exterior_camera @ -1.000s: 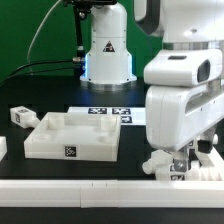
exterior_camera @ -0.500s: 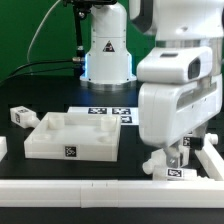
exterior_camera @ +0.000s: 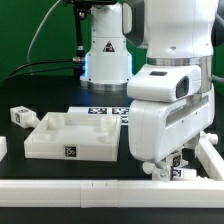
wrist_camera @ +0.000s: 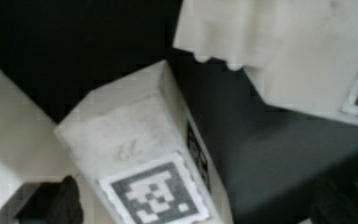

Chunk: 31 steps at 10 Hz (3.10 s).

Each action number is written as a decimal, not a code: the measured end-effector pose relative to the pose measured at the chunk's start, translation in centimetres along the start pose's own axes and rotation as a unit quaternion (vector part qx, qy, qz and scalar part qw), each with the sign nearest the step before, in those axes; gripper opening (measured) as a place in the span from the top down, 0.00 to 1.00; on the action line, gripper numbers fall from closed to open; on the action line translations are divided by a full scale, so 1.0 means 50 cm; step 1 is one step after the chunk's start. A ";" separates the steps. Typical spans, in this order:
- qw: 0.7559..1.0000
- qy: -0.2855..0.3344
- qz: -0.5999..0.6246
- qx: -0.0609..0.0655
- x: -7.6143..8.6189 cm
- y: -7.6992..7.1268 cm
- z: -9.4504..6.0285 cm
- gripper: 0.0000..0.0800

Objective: Assemble square table

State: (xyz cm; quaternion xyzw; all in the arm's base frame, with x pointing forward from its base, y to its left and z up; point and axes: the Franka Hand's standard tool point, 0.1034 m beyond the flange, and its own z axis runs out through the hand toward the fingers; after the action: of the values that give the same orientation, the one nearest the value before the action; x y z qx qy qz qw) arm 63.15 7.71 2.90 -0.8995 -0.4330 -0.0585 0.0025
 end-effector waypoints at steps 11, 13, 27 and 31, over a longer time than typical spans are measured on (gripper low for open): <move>0.996 0.031 0.087 -0.013 -0.002 -0.004 -0.003 0.19; 0.996 0.030 0.087 -0.012 -0.002 -0.005 -0.002 0.19; 0.992 0.062 0.100 -0.040 -0.013 0.010 0.005 0.19; 0.992 0.050 0.115 -0.027 -0.038 -0.029 0.024 0.19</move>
Offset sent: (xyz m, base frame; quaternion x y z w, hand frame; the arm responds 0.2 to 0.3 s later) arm -0.0114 0.0008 -0.0085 -0.0181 0.0145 0.0499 0.9985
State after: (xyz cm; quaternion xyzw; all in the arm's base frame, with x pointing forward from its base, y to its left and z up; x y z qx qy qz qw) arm 60.95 7.21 1.42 -0.9389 -0.3245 -0.1143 0.0060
